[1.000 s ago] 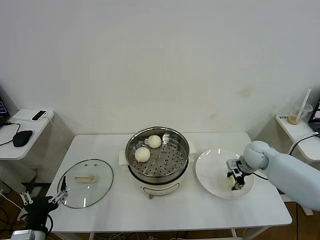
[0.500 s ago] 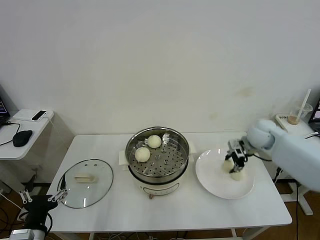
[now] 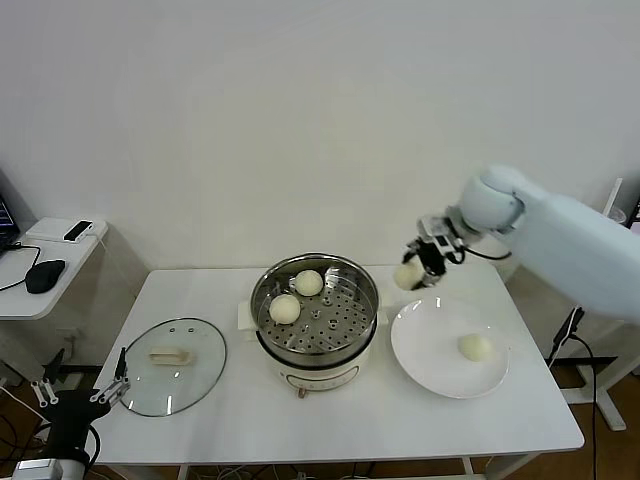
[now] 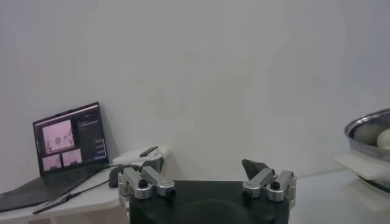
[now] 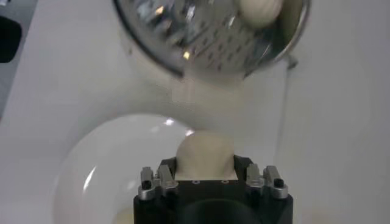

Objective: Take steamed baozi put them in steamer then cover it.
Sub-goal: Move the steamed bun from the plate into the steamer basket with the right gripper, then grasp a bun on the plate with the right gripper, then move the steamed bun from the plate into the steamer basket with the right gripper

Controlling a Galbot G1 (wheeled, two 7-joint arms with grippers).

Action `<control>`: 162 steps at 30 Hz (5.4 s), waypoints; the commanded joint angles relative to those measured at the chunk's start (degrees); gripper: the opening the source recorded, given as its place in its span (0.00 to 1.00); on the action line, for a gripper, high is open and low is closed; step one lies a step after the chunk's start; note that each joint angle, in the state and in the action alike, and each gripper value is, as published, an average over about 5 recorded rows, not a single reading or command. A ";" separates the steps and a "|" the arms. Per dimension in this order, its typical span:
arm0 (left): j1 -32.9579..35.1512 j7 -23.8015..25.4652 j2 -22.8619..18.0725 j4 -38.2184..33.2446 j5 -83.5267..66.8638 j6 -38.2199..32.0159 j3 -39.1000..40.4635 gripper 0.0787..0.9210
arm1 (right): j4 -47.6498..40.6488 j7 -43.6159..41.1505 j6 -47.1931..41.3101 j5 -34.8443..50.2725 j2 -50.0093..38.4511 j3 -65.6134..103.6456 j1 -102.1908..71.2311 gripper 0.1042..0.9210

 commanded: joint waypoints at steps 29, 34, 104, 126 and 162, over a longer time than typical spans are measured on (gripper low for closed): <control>0.02 0.03 -2.28 -1.20 -0.65 -0.03 -2.07 0.88 | 4.72 4.08 17.48 -5.81 20.13 -21.74 4.23 0.60; 0.14 0.03 -2.30 -1.21 -0.67 -0.07 -2.18 0.88 | 4.43 4.19 18.59 -6.31 20.20 -21.59 3.52 0.60; -2.27 0.11 2.87 1.61 -0.03 0.16 2.41 0.88 | 0.06 3.92 -0.11 -17.24 -20.13 28.71 -42.60 0.88; -1.51 0.11 2.66 1.60 -0.06 0.25 1.18 0.88 | -17.06 4.93 2.18 -21.72 -3.53 24.91 -35.69 0.88; -1.79 0.06 2.70 0.51 -0.07 0.38 1.46 0.88 | -1.44 -0.14 -4.11 -4.79 -11.38 5.17 -5.33 0.62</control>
